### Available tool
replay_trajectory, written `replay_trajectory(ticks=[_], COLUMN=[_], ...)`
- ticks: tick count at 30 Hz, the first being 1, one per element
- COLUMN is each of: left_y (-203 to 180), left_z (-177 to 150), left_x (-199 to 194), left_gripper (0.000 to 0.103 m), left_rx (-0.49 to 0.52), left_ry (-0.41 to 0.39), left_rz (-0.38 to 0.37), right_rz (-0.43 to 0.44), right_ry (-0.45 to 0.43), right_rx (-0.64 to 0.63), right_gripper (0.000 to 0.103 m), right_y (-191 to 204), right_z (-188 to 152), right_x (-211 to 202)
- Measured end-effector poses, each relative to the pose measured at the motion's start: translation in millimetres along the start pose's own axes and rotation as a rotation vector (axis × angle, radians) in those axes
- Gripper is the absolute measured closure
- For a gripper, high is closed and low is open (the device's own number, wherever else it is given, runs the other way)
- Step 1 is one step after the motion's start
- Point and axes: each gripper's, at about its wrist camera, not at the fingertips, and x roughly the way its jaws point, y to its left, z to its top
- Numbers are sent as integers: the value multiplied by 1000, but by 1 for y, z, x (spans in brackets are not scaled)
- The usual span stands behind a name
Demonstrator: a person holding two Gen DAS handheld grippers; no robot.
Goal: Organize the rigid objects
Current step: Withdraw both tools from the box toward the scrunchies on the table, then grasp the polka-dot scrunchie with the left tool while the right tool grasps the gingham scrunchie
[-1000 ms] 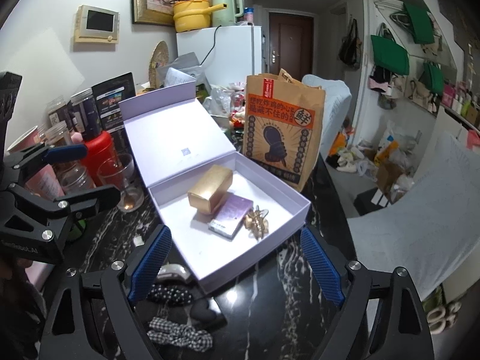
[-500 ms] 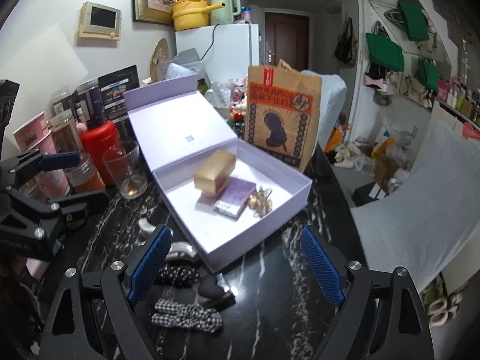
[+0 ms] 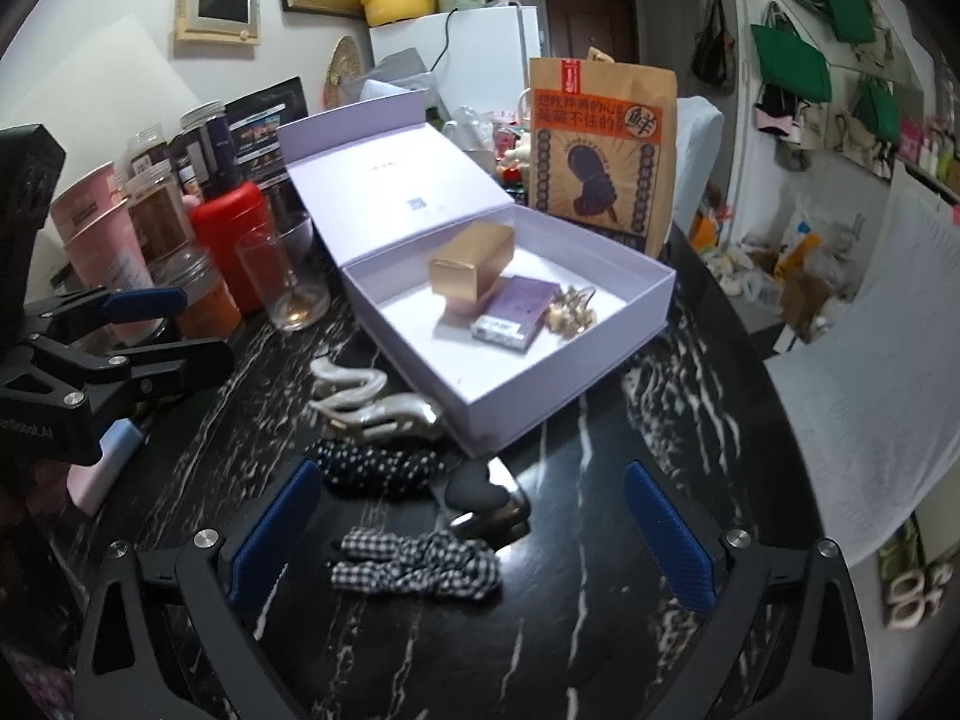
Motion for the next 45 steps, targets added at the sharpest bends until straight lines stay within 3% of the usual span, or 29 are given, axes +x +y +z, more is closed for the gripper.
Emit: replay_trajectory(ticks=[21, 30, 42, 45], left_y=[11, 15, 23, 22], left_z=[-46, -45, -45, -45], left_x=[16, 23, 26, 27], left_gripper=[0, 0, 0, 0], left_rx=[-38, -61, -90, -83], left_ry=[79, 94, 96, 97], left_rz=[-32, -16, -9, -12], right_rz=[53, 18, 63, 58], right_ry=[155, 197, 220, 213], right_rx=[-114, -175, -161, -171], right_gripper=[0, 0, 0, 10], right_y=[28, 35, 35, 35], right_z=[-52, -54, -49, -50], right_x=[48, 69, 83, 82])
